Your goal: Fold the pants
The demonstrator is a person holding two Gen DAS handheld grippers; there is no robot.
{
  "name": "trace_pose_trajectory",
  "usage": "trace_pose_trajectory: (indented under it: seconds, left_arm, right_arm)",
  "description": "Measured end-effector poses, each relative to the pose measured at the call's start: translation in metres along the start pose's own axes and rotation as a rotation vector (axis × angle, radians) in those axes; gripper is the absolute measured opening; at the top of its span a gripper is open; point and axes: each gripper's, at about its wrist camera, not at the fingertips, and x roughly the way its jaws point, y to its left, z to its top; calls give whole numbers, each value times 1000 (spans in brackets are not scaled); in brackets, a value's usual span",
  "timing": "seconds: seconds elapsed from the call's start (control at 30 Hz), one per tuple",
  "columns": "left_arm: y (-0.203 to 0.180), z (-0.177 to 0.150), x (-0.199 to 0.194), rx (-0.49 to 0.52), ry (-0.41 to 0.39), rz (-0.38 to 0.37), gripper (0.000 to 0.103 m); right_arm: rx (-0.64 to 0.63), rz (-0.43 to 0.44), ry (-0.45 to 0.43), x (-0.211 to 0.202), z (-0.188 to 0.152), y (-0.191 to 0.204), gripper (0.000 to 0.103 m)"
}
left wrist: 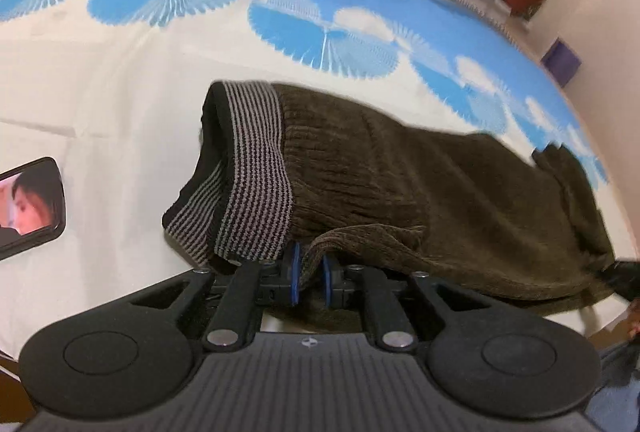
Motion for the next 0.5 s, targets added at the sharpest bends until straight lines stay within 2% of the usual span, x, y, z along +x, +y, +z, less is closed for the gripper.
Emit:
trace_pose_trajectory:
  seconds: [0.07, 0.1, 0.2, 0.23, 0.27, 0.3, 0.33, 0.37, 0.4, 0.5]
  left_arm:
    - [3, -6, -7, -26, -41, -26, 14]
    - [5, -10, -10, -48, -59, -41, 14]
    - [6, -16, -14, -89, -83, -71, 26]
    - [6, -17, -14, -107, -77, -78, 54]
    - [6, -17, -16, -127, -75, -107, 88]
    - [5, -17, -17, -126, -77, -124, 98]
    - [1, -18, -20, -95, -79, -95, 103]
    - [-5, -20, -24, -50, -92, -42, 103]
    - [-7, -23, -26, -23, -103, -20, 103]
    - [-3, -26, -25, -55, -85, -56, 103]
  right_arm:
    - [34, -15, 18, 12, -2, -6, 7]
    - [57, 19, 6, 11, 0, -9, 7]
    - [81, 52, -15, 8, 4, -10, 7]
    - [88, 51, -11, 9, 3, -12, 7]
    - [89, 48, -6, 11, 2, -12, 7]
    - [86, 44, -4, 10, 1, -12, 7]
    - [84, 43, -4, 10, -1, -13, 7]
    - [87, 46, -1, 10, -1, -14, 7]
    - [92, 50, 1, 9, -3, -15, 7]
    - [115, 62, 7, 7, -5, -16, 7]
